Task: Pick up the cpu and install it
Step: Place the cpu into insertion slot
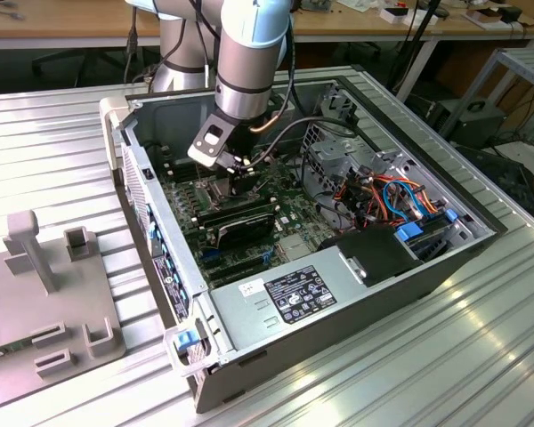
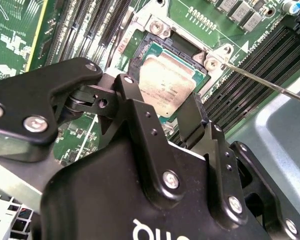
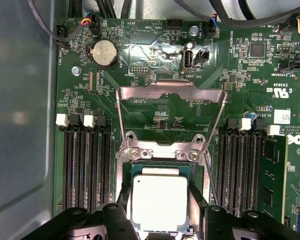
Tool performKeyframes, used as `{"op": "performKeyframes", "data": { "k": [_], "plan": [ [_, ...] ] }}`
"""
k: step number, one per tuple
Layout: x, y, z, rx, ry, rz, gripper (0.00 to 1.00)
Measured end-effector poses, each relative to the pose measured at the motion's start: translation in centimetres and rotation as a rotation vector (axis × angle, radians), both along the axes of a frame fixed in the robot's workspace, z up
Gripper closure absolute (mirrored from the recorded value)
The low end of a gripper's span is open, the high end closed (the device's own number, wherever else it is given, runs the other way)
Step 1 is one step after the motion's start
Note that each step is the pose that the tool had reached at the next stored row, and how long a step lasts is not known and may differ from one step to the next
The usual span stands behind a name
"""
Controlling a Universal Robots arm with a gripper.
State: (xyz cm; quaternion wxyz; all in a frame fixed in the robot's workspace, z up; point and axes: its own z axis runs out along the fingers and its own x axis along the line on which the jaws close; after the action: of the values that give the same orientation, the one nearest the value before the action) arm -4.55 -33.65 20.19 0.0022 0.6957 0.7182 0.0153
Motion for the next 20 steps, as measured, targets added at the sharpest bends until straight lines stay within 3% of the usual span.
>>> {"op": "performKeyframes", "data": {
  "k": [2,7,20],
  "plan": [
    [0.00,0.00,0.33,0.0000,0.0001,0.000,0.46],
    [0.00,-0.01,0.32,-0.0073,0.0004,0.000,0.46],
    [-0.02,0.00,-0.10,-0.0072,0.0002,0.000,0.46]
  ]
}}
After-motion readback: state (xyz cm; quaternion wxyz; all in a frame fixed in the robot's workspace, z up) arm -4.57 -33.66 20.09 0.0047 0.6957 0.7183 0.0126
